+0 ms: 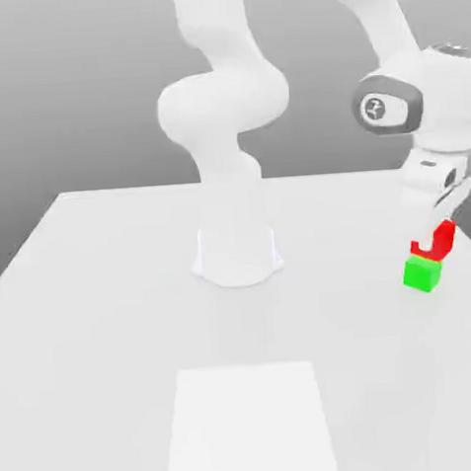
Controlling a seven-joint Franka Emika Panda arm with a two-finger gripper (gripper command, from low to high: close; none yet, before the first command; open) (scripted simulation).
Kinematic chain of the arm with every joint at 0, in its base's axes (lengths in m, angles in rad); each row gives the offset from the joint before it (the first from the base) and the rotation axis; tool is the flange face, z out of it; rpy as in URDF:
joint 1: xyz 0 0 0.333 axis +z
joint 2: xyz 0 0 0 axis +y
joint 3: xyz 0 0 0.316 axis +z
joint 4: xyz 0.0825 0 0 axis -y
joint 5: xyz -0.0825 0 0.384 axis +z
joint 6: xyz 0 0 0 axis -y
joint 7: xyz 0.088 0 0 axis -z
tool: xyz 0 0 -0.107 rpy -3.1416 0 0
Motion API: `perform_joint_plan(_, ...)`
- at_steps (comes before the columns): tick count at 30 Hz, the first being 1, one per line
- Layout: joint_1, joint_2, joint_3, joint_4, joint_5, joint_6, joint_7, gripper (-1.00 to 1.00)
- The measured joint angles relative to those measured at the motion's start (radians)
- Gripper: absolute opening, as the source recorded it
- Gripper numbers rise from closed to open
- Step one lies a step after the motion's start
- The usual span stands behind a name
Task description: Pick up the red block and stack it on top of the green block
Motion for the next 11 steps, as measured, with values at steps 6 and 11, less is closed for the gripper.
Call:
perform_joint_plan(6, -0.046, 0.183, 0.052, -0.001, -0.207, 0.172, 0.147, -1.00)
perform_joint_plan(11, -0.031, 0.259, 0.004, 0.002, -0.348, 0.233, 0.246, 1.00)
